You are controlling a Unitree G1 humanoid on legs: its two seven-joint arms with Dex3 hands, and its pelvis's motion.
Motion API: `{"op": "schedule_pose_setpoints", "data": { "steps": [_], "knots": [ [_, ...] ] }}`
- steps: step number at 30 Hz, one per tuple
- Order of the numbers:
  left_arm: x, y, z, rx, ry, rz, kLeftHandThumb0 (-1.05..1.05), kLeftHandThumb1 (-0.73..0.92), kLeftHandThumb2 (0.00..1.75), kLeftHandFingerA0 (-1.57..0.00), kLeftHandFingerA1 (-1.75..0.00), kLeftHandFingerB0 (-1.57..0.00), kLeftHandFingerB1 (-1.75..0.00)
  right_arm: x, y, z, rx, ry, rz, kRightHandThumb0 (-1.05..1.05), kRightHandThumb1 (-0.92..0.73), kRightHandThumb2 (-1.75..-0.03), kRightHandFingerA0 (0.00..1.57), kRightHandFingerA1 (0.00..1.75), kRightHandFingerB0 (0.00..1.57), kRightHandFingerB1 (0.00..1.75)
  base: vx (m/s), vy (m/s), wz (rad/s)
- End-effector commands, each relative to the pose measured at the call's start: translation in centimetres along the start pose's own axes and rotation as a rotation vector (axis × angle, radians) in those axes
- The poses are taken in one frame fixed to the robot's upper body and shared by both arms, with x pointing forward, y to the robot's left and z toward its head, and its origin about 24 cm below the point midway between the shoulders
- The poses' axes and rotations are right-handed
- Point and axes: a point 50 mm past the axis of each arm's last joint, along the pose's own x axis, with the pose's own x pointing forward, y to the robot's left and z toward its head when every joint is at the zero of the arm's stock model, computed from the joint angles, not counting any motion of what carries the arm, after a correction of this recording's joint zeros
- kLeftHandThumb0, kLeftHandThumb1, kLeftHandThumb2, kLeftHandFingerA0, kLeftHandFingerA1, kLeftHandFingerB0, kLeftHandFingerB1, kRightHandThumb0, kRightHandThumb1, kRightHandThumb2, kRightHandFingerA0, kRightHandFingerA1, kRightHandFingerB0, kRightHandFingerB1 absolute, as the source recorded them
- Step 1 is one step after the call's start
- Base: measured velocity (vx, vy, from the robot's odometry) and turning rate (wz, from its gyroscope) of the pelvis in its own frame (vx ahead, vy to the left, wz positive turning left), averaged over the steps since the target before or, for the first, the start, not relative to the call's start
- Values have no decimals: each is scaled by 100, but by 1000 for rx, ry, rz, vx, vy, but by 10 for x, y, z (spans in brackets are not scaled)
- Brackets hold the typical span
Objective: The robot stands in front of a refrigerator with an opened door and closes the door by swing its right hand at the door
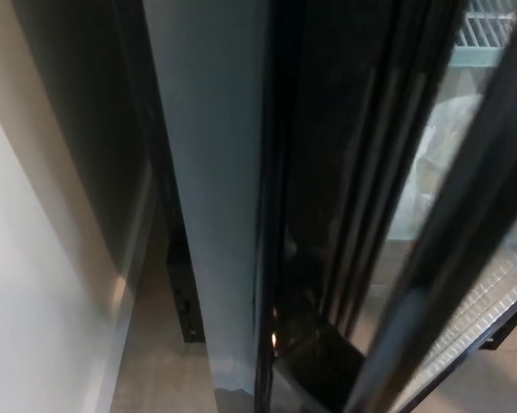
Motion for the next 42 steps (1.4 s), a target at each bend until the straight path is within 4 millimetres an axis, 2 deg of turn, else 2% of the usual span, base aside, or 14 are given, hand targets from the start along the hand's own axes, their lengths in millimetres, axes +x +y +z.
{"op": "schedule_pose_setpoints", "data": {
  "steps": [1, 7, 9, 11, 14, 16, 17, 20, 22, 27, 30, 31, 39, 42],
  "knots": [
    [2, 9, 7, 22, -23, 1, -52, 62, 91, -33, -50, -23, -44, 2, -14, 0, 4, -15, -45, -55, -80, -65, 24, 29, 28, 30, 0, 0, 0],
    [3, 5, 11, 39, -33, -5, -52, 62, 92, -33, -50, -23, -44, 0, -24, -4, 69, -36, -64, -60, -80, -64, 21, 28, 26, 29, 0, 0, 0],
    [4, 6, 14, 26, -49, -9, -52, 62, 92, -33, -51, -23, -45, -8, -39, 8, 149, -233, -169, -60, -80, -65, 25, 30, 27, 30, 0, 0, 0],
    [5, 6, 15, 34, -49, -11, -52, 62, 92, -33, -51, -23, -45, -12, -45, 12, 169, -294, -198, -60, -80, -65, 25, 30, 27, 30, 0, 0, 0],
    [5, 5, 17, 49, -52, -10, -51, 62, 92, -35, -51, -24, -45, -67, -66, 35, 174, -593, -267, -57, -78, -64, 34, 33, 30, 30, 0, 0, 0],
    [5, 3, 15, 48, -49, -8, -49, 61, 93, -37, -53, -25, -46, -98, -67, 40, 158, -695, -291, -58, -77, -63, 36, 34, 31, 31, 0, 0, 0],
    [5, 3, 17, 41, -51, -7, -49, 61, 92, -37, -53, -25, -46, -115, -72, 46, 144, -762, -322, -55, -61, -97, 33, 52, 16, 44, 0, 0, 0],
    [9, 6, 29, 39, -68, -2, -54, 62, 92, -35, -51, -26, -45, -175, -93, 64, 197, -991, -421, -59, -62, -94, 33, 50, 21, 43, 0, 0, 0],
    [11, 9, 34, 43, -76, 1, -53, 62, 91, -34, -50, -26, -45, -195, -103, 70, 235, -1076, -456, -63, -64, -94, 34, 49, 24, 44, 0, 0, 0],
    [4, 7, 14, 55, -49, -7, -48, 61, 94, -37, -53, -23, -46, -241, -108, 78, 315, -1294, -585, -57, -62, -91, 38, 53, 32, 48, 0, 0, 0],
    [6, 9, 18, 70, -39, 2, -48, 61, 93, -36, -53, -23, -45, -286, -126, 92, 335, -1465, -763, -58, -62, -94, 39, 52, 30, 46, 0, 0, 0],
    [6, 9, 19, 67, -41, 3, -49, 61, 93, -36, -53, -23, -45, -292, -128, 94, 340, -1497, -798, -52, -69, -62, 48, 37, 42, 35, 0, 0, 0],
    [6, 12, 19, 65, -52, 13, -50, 61, 93, -36, -53, -23, -45, -327, -130, 114, 371, -1701, -989, -45, -70, -61, 50, 38, 47, 37, 0, 0, 0],
    [4, 12, 15, 81, -47, 9, -50, 64, 95, -37, -53, -25, -46, -337, -127, 141, 382, -1898, -1061, -45, -66, -60, 42, 38, 48, 37, 0, 0, 0]
  ]
}}
